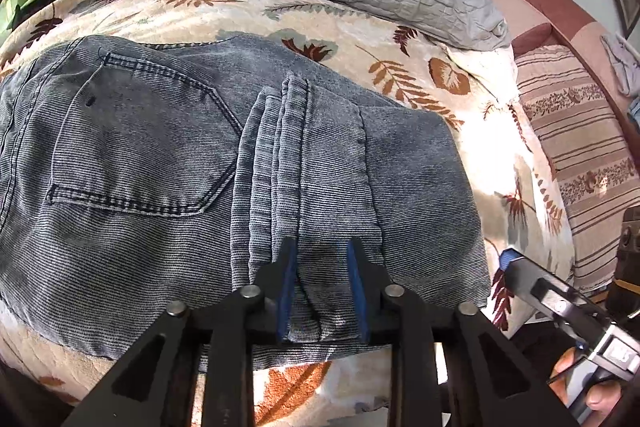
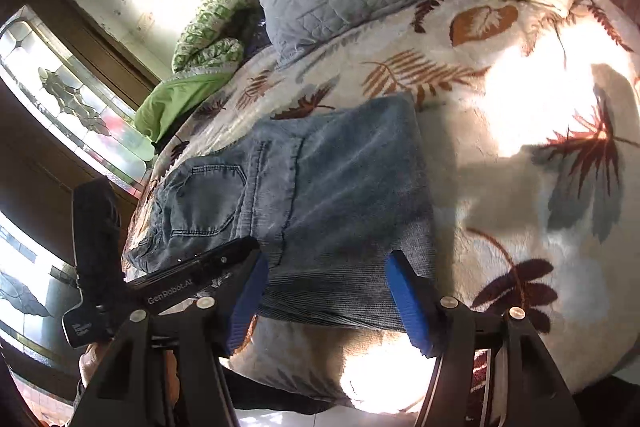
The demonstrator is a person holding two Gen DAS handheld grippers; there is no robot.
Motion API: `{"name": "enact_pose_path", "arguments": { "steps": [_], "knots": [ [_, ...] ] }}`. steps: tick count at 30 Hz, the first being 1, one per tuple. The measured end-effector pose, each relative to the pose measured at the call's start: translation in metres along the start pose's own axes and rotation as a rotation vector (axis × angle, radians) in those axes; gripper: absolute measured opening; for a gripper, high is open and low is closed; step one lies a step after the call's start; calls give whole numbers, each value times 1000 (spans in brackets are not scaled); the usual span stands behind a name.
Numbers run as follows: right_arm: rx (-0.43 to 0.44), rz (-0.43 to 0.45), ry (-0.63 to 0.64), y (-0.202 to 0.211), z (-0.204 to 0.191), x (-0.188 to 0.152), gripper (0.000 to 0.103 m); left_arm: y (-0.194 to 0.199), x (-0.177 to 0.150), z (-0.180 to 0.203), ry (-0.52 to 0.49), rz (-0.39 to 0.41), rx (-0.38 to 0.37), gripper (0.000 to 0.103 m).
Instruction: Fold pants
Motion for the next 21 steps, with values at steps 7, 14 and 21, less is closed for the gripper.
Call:
{"name": "enact_pose_path", "arguments": {
  "steps": [7, 14, 21],
  "knots": [
    [-30, -30, -57, -16, 22, -6, 68, 61, 8, -48, 178, 157, -72, 58],
    [-37, 63, -22, -7, 20, -2, 68, 103, -13, -149, 525, 290, -17, 79],
    [-11, 74, -18, -7, 15, -2, 71, 96, -35, -222, 804, 249, -27, 92]
  ]
}}
Point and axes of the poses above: each gripper's, at about its wrist camera, not at the fingertips, and y roughly against the way its jaws point, z to its right, x to its top, the point moved 7 cm from there along -y, roughly the way its jaws point, and after that the axes turned 9 degrees about x, right-handed, at the moved point
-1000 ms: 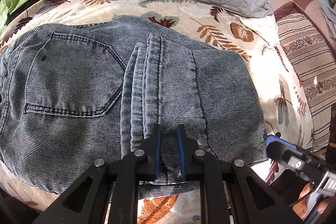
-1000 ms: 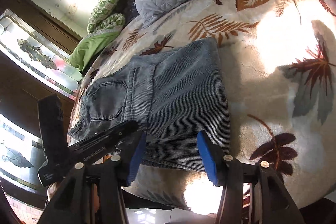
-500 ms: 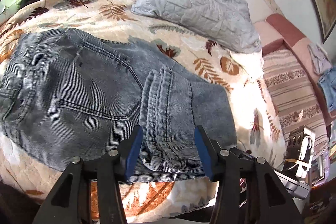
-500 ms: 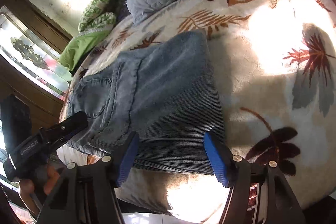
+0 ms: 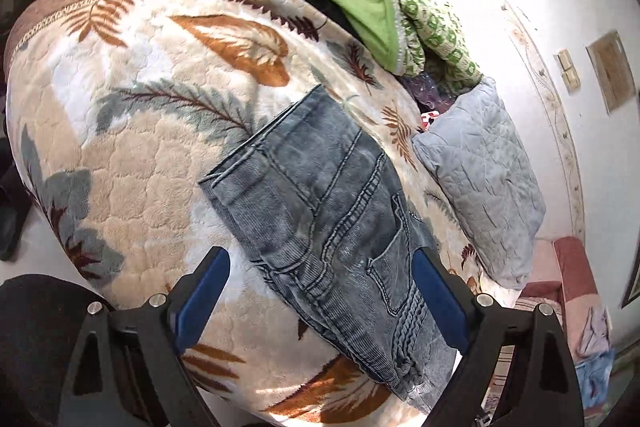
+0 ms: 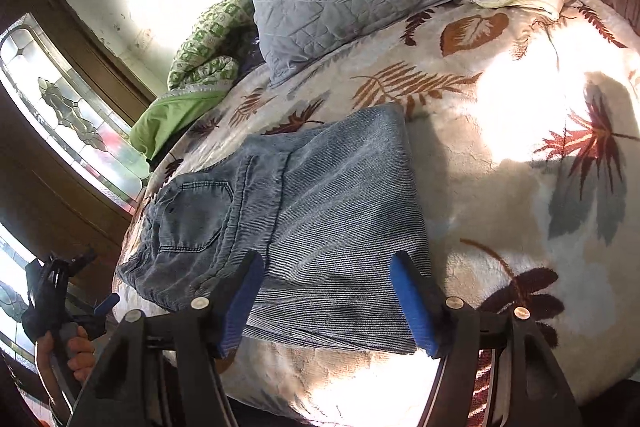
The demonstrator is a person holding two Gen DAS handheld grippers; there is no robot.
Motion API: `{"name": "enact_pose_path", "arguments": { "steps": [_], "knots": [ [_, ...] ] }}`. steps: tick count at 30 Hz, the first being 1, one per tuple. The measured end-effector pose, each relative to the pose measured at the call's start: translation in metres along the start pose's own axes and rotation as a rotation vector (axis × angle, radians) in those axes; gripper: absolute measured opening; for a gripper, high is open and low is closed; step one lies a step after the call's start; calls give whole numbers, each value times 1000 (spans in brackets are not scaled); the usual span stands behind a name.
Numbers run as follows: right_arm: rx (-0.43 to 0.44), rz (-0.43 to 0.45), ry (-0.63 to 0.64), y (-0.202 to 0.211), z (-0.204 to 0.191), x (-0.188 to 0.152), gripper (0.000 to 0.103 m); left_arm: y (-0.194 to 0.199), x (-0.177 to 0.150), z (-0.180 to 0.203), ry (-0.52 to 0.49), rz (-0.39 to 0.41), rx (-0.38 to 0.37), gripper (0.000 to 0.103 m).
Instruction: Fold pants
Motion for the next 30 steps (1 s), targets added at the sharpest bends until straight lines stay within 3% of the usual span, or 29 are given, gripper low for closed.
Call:
{"name": "enact_pose_path", "arguments": {
  "steps": [10, 19, 23, 25, 26, 27, 30],
  "knots": [
    [-14, 26, -5, 3, 3, 2, 75, -36, 6, -19, 130, -136, -71, 93],
    [-54, 6, 27, -3, -3, 0, 75, -54, 20, -19, 165, -141, -101, 93],
    [27, -37, 4, -12, -28, 3, 75, -56, 23, -15, 137, -128, -103, 92],
    [110, -93, -14, -26, -49, 2, 75, -55, 23, -13, 94, -117, -94, 77],
    [148, -120, -21, -34, -60, 2, 75, -57, 22, -12, 56, -120, -65, 50],
    [184, -149, -35, -43, -70, 3, 75, -60, 22, -14, 32, -122, -25, 40],
    [274, -226, -85, -70, -95, 6, 75, -63, 22, -18, 37, -130, -27, 40]
  ]
}}
Point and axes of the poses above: each gripper's, at about its wrist camera, not at the fingertips, and y roughly against the way its jaws point, z to its right, x to its top, the point moved 7 cm from there along -y, roughly the way its jaws point, and after that the axes turned 9 degrees about x, right-handed, at the moved point
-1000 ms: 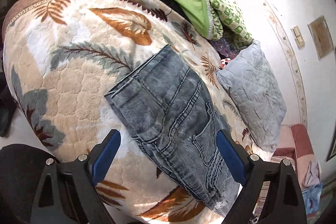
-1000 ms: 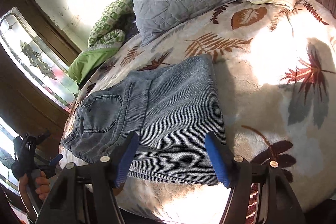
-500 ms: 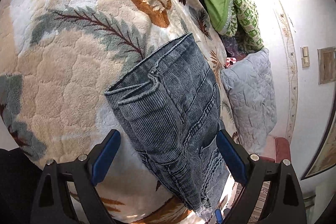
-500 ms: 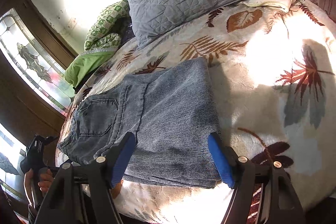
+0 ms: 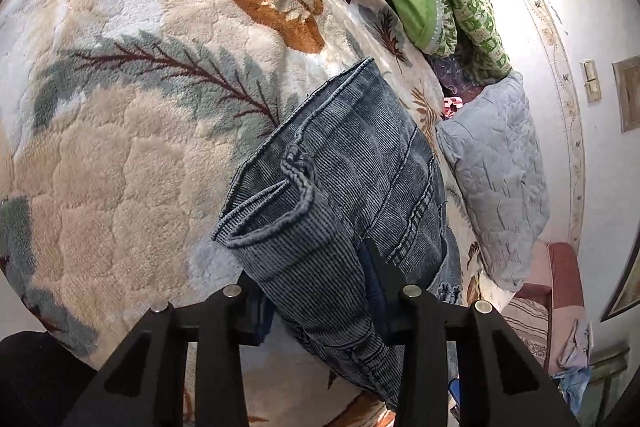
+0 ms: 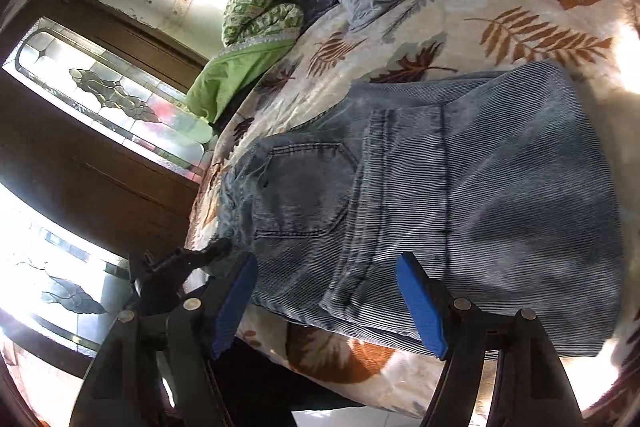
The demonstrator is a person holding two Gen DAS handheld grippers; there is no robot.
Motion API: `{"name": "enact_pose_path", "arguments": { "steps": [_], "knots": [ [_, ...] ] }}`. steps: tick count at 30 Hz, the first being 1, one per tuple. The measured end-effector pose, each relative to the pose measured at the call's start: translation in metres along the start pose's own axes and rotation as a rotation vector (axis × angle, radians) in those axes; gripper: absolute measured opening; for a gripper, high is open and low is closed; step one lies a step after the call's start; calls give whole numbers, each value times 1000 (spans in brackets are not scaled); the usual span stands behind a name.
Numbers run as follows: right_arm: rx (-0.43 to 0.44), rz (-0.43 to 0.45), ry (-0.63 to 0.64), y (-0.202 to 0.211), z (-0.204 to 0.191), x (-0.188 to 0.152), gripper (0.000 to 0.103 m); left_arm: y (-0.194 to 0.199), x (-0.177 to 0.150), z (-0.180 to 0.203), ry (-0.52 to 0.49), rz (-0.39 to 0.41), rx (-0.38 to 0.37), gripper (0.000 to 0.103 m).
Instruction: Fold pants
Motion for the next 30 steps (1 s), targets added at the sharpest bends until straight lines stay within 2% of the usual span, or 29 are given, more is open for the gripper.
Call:
{"name": "enact_pose_path", "arguments": {
  "steps": [3, 4, 5, 6, 8, 11, 13, 15, 16, 19, 21, 23, 26, 30],
  "knots": [
    [15, -83, -32, -34, 2, 2, 77, 1, -1, 1, -38, 14, 17, 35],
    [-28, -160, -67, -51, 14, -5, 77, 1, -1, 2, -48, 16, 22, 34],
    [-62, -193, -91, -60, 23, -10, 77, 1, -1, 2, -58, 21, 27, 33],
    [-57, -158, -86, -57, 20, -6, 77, 1, -1, 2, -66, 23, 28, 30],
    [-60, -164, -91, -53, 11, 1, 77, 1, -1, 4, -78, 29, 30, 29],
    [-21, -107, -55, -48, -7, 15, 77, 3, 0, 7, -94, 42, 34, 27],
    [15, -146, -73, -61, -7, 10, 77, 3, 0, 10, -106, 51, 38, 26],
    [-23, -269, -124, -87, 13, -7, 78, 4, 0, 14, -125, 65, 44, 24],
    [-12, -225, -114, -85, 13, -4, 78, 6, 0, 16, -141, 79, 49, 24],
    [21, -169, -156, -67, 3, 6, 78, 10, 0, 23, -185, 112, 73, 23],
    [63, -123, -121, -49, -9, 9, 78, 12, -1, 25, -197, 126, 83, 23],
    [134, -114, -159, -38, -9, 1, 78, 14, -1, 28, -207, 137, 93, 23],
    [170, -181, -216, -54, 12, -23, 77, 19, -3, 37, -248, 168, 114, 23],
    [221, -107, -185, -36, 3, -17, 77, 34, -7, 59, -344, 228, 152, 20]
  ]
}}
Point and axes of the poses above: each gripper's, at about its wrist camera, not at the fingertips, and y roughly against the way its jaws point, z to its right, x to its top, the point moved 7 cm from there along -y, roughly the way its jaws point, and after that the axes turned 9 degrees about x, right-handed, at the moved point
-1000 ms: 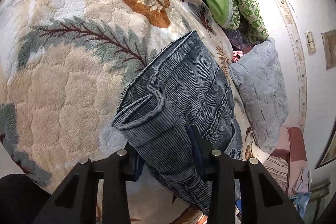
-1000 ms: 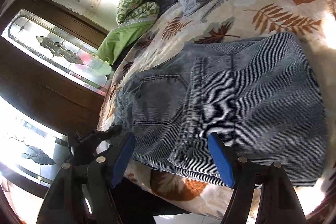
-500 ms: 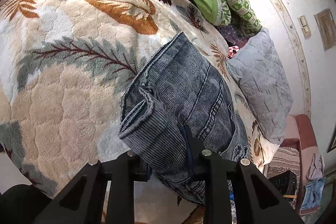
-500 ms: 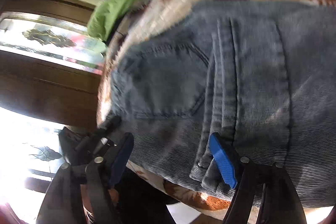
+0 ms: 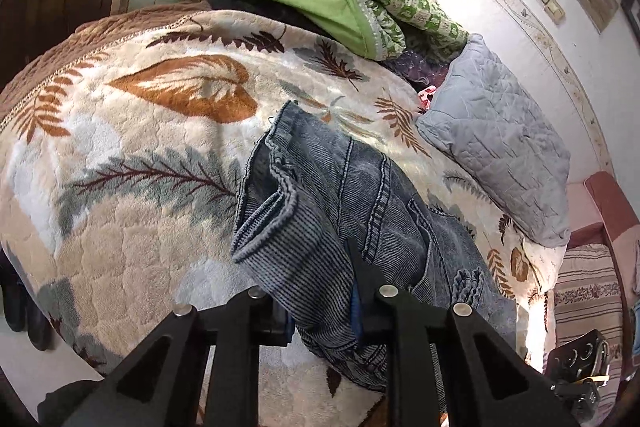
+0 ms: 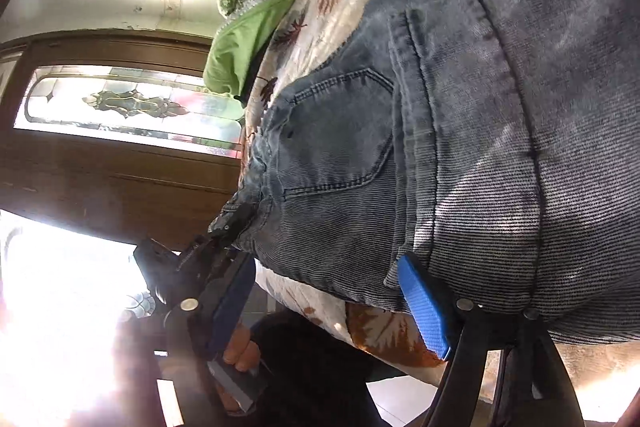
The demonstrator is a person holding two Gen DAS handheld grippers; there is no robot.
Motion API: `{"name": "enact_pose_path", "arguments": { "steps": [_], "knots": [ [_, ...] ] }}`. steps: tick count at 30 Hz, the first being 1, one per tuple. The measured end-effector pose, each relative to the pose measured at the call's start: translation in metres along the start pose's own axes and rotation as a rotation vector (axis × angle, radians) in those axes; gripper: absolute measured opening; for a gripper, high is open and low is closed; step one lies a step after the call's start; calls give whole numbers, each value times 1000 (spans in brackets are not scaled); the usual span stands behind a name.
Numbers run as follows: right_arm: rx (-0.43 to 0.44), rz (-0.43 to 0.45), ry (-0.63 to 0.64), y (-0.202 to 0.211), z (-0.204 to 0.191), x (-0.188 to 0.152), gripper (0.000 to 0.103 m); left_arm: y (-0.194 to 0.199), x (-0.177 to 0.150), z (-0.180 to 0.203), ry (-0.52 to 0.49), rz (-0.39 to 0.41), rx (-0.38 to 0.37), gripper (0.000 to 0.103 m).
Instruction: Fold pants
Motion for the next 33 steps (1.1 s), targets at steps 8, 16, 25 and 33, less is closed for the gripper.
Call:
{"name": "enact_pose_path", "arguments": {
  "steps": [8, 16, 25, 33],
  "knots": [
    [24, 184, -16, 71, 18, 9, 77, 38, 7, 71, -245, 129, 62, 12],
    [83, 419, -12, 154, 21, 17, 77, 71, -36, 184, -548, 229, 27, 11],
    [94, 554, -62, 219, 46, 9, 77, 53, -137, 269, -793, 161, -50, 9],
    [95, 590, -102, 243, 68, 3, 77, -5, -204, 288, -865, -8, 13, 9]
  ]
}}
Point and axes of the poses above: each gripper's, at about its wrist camera, not at the fingertips, and y roughly against the way its jaws point, z to its right, x to its top, the point moved 7 cm from there along -y, roughly the way its jaws point, and after that the axes turned 9 degrees about x, right-handed, at the moved point
